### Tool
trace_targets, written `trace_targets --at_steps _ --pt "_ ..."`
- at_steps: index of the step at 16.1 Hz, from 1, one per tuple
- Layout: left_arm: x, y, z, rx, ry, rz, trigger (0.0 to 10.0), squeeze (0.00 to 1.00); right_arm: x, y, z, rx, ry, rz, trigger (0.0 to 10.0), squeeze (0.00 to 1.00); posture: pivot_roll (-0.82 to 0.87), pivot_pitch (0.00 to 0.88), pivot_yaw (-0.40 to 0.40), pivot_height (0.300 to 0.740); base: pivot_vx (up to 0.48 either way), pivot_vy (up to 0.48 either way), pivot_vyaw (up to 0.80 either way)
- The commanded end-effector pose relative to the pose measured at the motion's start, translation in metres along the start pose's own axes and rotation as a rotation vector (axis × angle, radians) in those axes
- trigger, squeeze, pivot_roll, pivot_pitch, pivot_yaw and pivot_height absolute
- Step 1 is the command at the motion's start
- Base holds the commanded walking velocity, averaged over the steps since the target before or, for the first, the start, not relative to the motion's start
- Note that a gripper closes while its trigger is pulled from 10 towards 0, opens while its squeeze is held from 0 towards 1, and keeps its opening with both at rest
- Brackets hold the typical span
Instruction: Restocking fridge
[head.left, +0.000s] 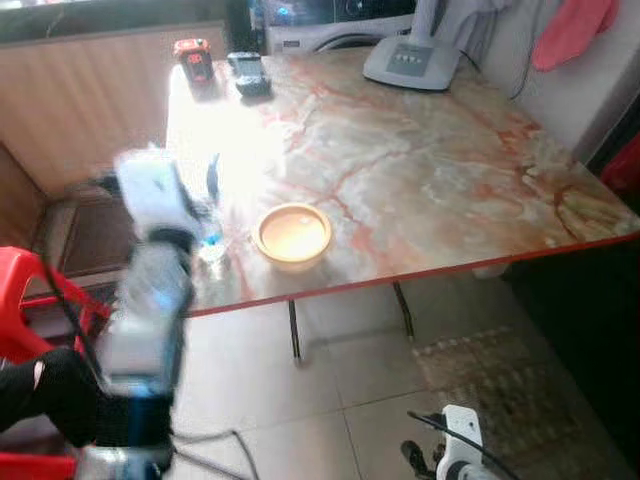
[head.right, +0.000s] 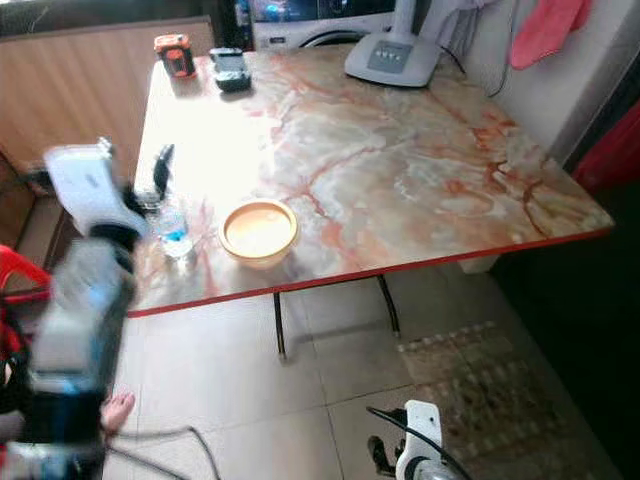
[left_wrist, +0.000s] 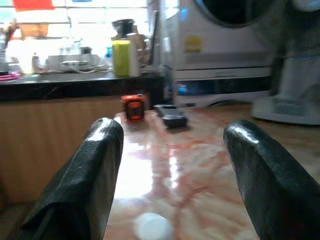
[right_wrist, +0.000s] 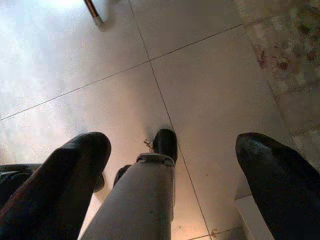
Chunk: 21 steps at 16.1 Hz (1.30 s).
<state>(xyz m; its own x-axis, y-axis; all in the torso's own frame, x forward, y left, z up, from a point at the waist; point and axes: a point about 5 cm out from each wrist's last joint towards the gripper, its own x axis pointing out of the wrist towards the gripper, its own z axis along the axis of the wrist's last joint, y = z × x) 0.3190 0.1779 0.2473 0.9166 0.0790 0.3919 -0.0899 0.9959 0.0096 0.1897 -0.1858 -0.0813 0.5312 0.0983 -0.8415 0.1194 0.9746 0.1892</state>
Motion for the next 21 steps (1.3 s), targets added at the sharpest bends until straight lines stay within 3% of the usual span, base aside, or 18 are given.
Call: trace_targets --at_steps 1,3,6,9,15,19,21 --pt "0.008 0.011 0.013 -0.002 -0.002 0.026 10.0 0.00 0.000 0.000 -0.004 0.007 0.010 0.001 10.0 0.00 0.02 0.106 -0.005 0.740 0.000 0.000 0.00" --pt "0.007 0.012 0.020 -0.004 -0.075 0.018 10.0 0.00 0.000 0.001 -0.004 0.010 0.007 0.005 10.0 0.00 0.03 0.106 -0.004 0.740 0.000 0.000 0.00" --pt "-0.013 0.005 0.009 0.004 -0.121 0.053 10.0 0.00 0.000 0.001 -0.004 0.010 0.006 0.009 10.0 0.00 0.02 0.111 -0.001 0.740 0.000 0.000 0.00" --pt "-0.026 0.003 -0.008 0.007 -0.054 0.050 10.0 0.00 0.000 0.002 -0.005 0.010 0.009 0.010 10.0 0.00 0.01 0.103 0.006 0.740 0.000 0.000 0.00" --pt "-0.020 0.002 0.000 -0.008 -0.088 0.041 10.0 0.00 0.000 0.002 -0.008 0.006 0.013 0.016 10.0 0.00 0.01 0.081 0.015 0.740 0.000 0.000 0.00" --pt "-0.019 -0.003 0.004 -0.017 -0.104 0.028 10.0 0.00 0.000 0.003 -0.007 -0.021 0.010 0.033 10.0 0.00 0.01 0.087 0.015 0.740 0.276 0.000 0.00" --pt "-0.018 -0.003 0.005 -0.020 -0.105 0.029 10.0 0.00 0.000 0.003 -0.006 -0.026 0.014 0.035 10.0 0.00 0.01 0.093 0.014 0.740 0.302 0.000 0.80"
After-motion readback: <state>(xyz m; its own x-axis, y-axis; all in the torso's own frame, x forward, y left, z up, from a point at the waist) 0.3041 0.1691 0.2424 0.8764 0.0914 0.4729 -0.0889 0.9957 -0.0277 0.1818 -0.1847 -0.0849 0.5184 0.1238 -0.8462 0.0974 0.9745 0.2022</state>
